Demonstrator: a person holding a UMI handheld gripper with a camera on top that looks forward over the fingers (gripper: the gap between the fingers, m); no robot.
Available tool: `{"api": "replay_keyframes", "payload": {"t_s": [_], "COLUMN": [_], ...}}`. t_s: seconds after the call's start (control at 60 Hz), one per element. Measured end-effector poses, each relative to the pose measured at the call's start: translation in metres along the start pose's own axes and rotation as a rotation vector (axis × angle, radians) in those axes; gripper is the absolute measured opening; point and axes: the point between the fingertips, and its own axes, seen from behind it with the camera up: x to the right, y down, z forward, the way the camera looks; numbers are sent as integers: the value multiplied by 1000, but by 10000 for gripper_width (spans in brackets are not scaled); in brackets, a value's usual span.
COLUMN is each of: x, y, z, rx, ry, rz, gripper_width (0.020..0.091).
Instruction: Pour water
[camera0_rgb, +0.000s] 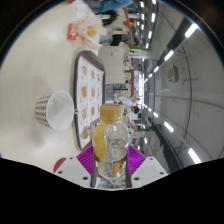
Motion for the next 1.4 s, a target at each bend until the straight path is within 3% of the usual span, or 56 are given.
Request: {"api": "replay_keyframes", "payload": {"t_s": [0.183, 0.35, 0.65, 0.8, 0.95, 1.05, 1.1, 1.233, 1.4], "x": [21, -8, -90, -92, -96, -106, -106, -92, -63], "y": [17, 42, 74, 82, 83, 82, 92, 104, 104], "z": [-17, -11, 13, 12, 12, 3, -8, -56, -138], "rx": [41, -5, -77, -81, -97, -153, -198, -271, -297], "ry": [-122, -230, -283, -262, -289, -364, -363, -399, -461], "rz": [658, 1107, 1458, 1564, 1579, 1591, 1590, 1568, 1507], "gripper_width": [392, 392, 394, 409, 522, 873, 834, 852, 852]}}
